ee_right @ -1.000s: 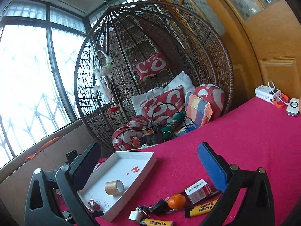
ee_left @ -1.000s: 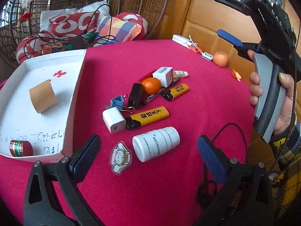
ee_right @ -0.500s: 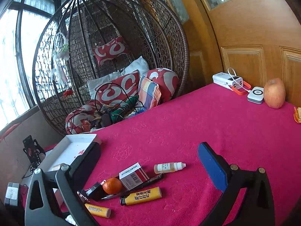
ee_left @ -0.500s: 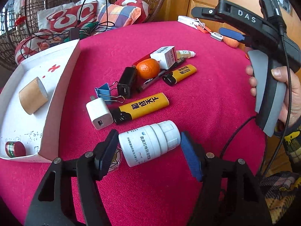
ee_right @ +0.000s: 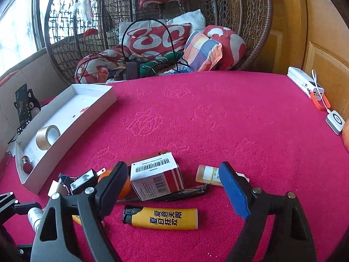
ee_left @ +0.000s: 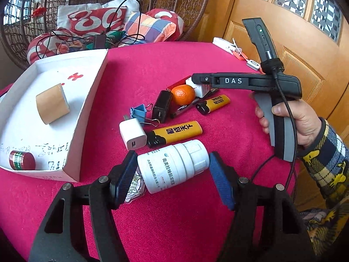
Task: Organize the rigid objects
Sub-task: 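Grasp the white pill bottle with the left tool while the right tool grasps the white-red medicine box, then carry the pill bottle and medicine box into the white tray and open both tools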
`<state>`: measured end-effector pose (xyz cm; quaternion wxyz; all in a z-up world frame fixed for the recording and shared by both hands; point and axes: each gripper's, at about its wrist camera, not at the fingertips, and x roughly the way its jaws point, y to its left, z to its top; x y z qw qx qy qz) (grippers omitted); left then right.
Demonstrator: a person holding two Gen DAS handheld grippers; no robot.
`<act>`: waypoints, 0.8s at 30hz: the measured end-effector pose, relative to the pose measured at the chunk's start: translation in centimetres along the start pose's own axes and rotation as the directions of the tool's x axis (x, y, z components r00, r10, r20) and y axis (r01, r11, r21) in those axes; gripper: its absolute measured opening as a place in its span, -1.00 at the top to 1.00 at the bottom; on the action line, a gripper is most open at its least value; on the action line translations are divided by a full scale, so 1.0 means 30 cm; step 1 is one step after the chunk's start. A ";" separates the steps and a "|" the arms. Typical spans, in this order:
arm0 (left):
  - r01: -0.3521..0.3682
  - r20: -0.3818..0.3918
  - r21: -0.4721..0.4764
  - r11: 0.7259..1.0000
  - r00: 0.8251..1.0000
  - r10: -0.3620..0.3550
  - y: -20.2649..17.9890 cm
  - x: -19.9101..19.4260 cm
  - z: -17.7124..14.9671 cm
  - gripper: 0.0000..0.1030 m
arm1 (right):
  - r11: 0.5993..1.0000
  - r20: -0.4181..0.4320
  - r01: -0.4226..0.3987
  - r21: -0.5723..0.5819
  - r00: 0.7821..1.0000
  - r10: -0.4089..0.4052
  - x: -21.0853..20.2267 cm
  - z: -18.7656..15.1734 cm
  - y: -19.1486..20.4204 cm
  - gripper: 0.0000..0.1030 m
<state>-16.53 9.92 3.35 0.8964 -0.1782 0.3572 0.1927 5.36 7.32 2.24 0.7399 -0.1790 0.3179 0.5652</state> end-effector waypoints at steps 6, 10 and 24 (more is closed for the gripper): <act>0.009 0.038 -0.009 1.000 0.999 -0.009 0.002 -0.031 0.010 -0.31 | 0.994 -0.053 0.019 -0.105 0.998 -0.024 0.043 -0.004 0.052 0.04; 0.009 0.071 -0.016 1.000 0.997 -0.008 0.008 -0.060 0.020 -0.31 | 0.998 -0.005 0.010 -0.059 1.000 -0.010 -0.004 -0.011 0.037 0.04; 0.004 0.144 -0.039 0.999 0.990 0.002 0.022 -0.121 0.031 -0.31 | 0.988 0.204 -0.152 -0.020 0.967 0.153 -0.284 0.029 0.108 0.04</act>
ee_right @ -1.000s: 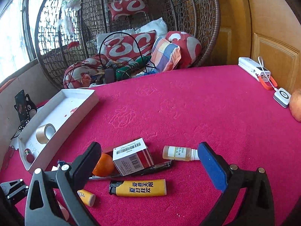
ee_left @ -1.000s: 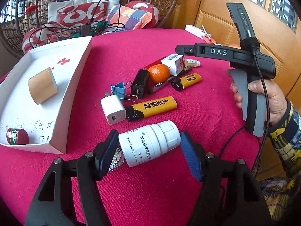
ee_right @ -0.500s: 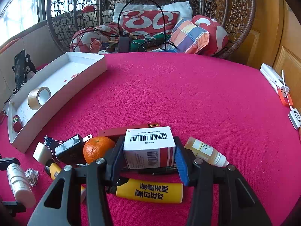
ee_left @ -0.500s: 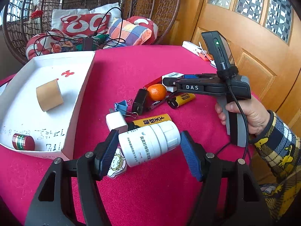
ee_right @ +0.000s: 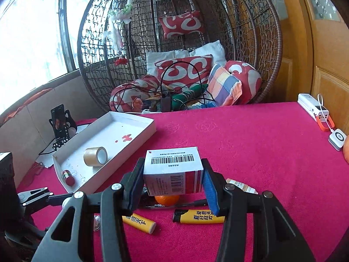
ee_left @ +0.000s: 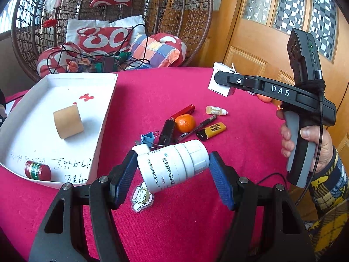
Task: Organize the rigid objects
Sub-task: 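Carry the pill bottle and medicine box into the white tray and open both tools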
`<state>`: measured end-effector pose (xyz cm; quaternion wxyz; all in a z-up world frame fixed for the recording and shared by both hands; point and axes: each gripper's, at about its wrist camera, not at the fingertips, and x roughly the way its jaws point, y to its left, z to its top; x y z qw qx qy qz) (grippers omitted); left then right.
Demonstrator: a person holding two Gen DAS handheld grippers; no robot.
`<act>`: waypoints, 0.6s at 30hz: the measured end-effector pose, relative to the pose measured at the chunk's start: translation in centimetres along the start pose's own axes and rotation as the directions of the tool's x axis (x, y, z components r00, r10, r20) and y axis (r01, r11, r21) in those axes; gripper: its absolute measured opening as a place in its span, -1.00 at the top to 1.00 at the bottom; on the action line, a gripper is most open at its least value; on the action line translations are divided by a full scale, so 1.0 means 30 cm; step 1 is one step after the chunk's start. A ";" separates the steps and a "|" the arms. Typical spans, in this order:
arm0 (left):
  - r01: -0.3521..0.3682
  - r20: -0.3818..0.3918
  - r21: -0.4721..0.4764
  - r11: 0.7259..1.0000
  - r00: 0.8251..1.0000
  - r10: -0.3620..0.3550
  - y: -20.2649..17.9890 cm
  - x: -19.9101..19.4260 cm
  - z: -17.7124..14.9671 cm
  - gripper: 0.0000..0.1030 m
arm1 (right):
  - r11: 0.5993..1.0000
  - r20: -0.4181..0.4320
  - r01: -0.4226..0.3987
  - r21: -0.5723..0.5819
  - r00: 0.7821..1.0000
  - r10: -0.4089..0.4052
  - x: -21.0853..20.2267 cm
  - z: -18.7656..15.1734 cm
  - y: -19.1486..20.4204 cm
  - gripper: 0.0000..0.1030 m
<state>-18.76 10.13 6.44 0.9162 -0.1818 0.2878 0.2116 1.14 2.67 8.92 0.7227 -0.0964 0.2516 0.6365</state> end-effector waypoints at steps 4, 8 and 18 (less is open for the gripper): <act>-0.004 0.012 -0.012 1.000 1.000 0.004 0.013 -0.014 0.000 -0.31 | 0.999 -0.003 -0.027 0.016 1.000 0.027 0.010 0.002 0.014 0.04; -0.009 0.031 -0.026 1.000 0.999 0.010 0.028 -0.031 0.003 -0.31 | 0.999 0.005 -0.047 0.023 0.999 0.047 -0.004 0.002 0.022 0.04; -0.023 0.058 -0.058 0.998 0.998 0.026 0.076 -0.057 0.011 -0.31 | 0.995 -0.003 -0.082 0.050 0.997 0.082 0.000 -0.002 0.028 0.04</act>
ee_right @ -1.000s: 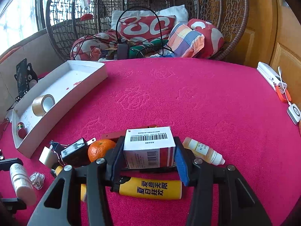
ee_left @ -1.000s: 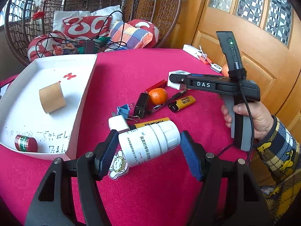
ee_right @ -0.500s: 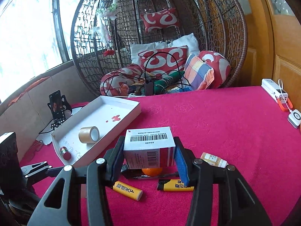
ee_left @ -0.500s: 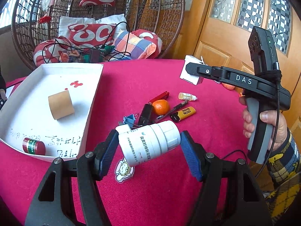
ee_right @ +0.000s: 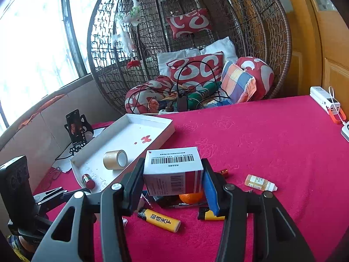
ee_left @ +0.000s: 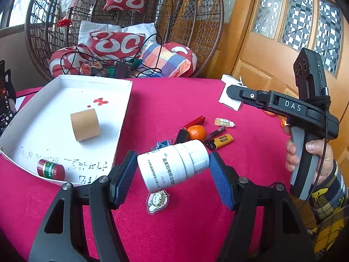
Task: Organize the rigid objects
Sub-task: 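Carry the pill bottle and medicine box into the white tray and open both tools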
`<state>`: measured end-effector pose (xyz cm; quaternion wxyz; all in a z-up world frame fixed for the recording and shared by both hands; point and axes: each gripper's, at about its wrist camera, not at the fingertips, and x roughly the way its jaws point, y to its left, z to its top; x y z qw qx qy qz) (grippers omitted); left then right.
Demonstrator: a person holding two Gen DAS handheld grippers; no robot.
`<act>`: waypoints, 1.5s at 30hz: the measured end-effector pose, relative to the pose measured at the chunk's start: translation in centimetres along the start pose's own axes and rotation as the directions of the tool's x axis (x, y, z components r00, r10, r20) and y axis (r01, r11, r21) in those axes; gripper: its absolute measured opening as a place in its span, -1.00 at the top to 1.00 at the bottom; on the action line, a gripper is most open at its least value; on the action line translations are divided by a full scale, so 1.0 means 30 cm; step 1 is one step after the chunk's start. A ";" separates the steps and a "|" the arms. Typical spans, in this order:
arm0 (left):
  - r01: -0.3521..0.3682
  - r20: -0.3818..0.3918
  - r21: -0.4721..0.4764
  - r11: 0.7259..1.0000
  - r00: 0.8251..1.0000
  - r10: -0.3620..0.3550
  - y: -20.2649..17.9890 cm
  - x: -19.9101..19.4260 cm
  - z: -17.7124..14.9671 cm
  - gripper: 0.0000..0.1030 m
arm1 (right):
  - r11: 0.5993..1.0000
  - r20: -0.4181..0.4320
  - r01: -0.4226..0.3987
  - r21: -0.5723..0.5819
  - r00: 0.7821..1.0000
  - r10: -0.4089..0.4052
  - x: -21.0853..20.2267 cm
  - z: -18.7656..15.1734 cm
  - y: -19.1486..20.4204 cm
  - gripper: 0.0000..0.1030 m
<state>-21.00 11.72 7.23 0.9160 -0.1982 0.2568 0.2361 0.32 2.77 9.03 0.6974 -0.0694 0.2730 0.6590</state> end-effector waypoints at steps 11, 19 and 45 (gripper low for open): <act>-0.023 0.040 -0.047 0.999 0.999 0.025 0.064 -0.039 0.011 -0.31 | 0.999 -0.030 -0.040 0.013 0.999 0.040 0.019 -0.003 0.018 0.04; -0.026 0.058 -0.070 0.997 0.998 0.030 0.099 -0.063 0.006 -0.31 | 0.998 -0.050 -0.055 0.025 0.997 0.056 0.032 -0.002 0.025 0.04; -0.124 0.127 -0.135 0.983 0.982 0.141 0.263 -0.170 0.057 -0.31 | 0.996 -0.060 -0.065 -0.065 0.996 0.061 0.091 0.066 0.139 0.04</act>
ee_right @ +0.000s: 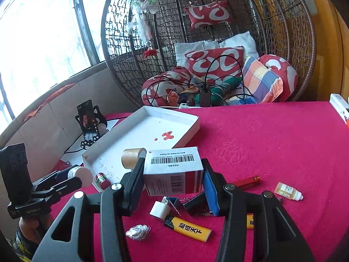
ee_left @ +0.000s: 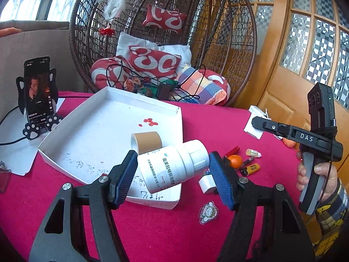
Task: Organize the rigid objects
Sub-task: 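Carry the pill bottle and medicine box into the white tray and open both tools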
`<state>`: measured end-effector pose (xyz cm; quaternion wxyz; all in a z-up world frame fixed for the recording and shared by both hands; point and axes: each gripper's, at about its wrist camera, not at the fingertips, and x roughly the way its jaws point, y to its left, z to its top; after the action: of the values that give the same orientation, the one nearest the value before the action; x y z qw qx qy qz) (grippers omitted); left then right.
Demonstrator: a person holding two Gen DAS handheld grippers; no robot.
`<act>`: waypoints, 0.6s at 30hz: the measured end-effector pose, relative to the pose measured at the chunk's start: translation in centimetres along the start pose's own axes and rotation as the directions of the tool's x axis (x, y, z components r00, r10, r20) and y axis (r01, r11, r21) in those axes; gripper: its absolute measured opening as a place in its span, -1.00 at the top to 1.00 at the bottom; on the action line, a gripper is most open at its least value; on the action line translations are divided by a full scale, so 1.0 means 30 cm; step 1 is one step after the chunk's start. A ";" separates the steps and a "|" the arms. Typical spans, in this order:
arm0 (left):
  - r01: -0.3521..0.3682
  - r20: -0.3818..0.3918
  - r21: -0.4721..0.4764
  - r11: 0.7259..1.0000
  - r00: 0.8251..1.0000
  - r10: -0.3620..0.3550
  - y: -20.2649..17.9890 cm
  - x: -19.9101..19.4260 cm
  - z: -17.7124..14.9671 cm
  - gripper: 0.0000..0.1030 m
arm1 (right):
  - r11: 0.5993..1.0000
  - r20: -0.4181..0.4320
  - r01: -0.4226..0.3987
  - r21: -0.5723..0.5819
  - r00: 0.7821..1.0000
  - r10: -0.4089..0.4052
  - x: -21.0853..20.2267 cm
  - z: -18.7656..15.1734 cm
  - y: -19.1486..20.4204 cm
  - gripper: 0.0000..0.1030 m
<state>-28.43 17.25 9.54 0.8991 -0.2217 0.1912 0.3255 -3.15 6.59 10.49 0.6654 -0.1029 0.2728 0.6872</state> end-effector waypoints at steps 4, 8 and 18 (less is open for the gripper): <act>-0.035 0.024 0.001 0.999 0.999 0.035 0.043 -0.011 0.038 -0.31 | 1.000 0.017 -0.010 -0.009 1.000 0.011 0.011 0.037 0.020 0.04; -0.073 0.038 0.010 0.997 0.997 0.073 0.072 -0.005 0.073 -0.31 | 0.999 0.016 -0.043 0.000 0.999 0.043 0.027 0.070 0.036 0.04; -0.138 0.057 -0.001 0.990 0.989 0.138 0.149 0.092 0.175 -0.31 | 0.994 -0.007 -0.100 -0.043 0.995 0.099 0.132 0.151 0.133 0.04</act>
<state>-28.39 24.47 11.32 0.8797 -0.1975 0.1810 0.3930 -6.40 12.44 13.20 0.6273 -0.1052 0.2642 0.7250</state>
